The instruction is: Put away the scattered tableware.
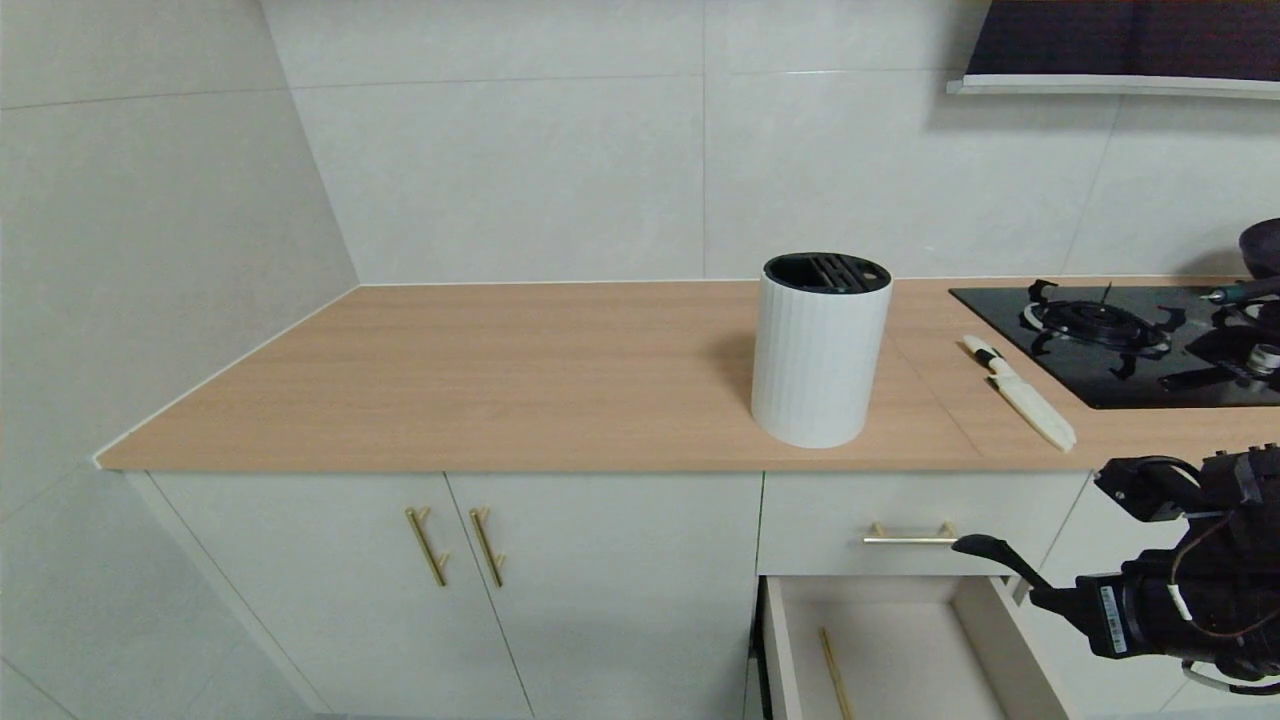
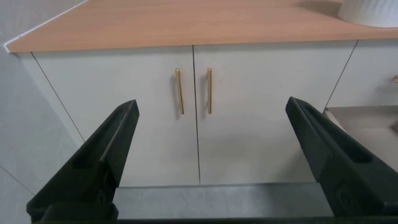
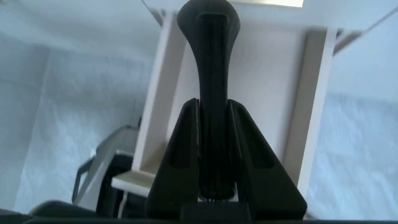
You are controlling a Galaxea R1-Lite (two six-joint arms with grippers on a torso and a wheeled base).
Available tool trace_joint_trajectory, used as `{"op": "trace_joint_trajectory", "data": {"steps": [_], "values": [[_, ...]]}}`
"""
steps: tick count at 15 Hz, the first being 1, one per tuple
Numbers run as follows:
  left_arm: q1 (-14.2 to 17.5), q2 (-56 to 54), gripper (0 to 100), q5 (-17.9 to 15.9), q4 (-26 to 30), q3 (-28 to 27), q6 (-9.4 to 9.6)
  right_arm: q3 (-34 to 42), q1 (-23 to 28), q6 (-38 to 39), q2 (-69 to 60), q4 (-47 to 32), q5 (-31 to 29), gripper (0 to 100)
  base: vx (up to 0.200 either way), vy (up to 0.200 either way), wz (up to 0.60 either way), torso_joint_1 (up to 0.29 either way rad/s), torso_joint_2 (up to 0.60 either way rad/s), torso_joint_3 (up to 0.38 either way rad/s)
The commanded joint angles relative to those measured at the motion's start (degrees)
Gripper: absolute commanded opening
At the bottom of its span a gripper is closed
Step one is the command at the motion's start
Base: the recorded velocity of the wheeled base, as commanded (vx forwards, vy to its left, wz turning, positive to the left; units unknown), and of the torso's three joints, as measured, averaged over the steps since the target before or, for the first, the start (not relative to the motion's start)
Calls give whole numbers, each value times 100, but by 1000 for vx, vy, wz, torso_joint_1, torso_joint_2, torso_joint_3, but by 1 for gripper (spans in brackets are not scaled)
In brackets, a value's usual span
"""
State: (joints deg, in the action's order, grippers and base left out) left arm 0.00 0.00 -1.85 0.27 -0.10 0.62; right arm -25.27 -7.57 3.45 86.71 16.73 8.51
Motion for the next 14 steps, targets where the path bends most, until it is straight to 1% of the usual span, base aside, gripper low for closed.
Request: {"op": "trace_joint_trajectory", "data": {"steps": [1, 4, 14], "values": [[0, 9, 100, 1, 0, 1, -1, 40, -34, -2, 294, 103, 2, 0, 0, 0, 0, -144, 330, 198], [0, 0, 100, 1, 0, 1, -1, 136, -52, -11, 426, 331, 2, 0, 0, 0, 0, -188, 452, 263], [0, 9, 100, 1, 0, 1, -1, 268, -78, -125, 716, 569, -16, 0, 0, 0, 0, -182, 477, 294]]}}
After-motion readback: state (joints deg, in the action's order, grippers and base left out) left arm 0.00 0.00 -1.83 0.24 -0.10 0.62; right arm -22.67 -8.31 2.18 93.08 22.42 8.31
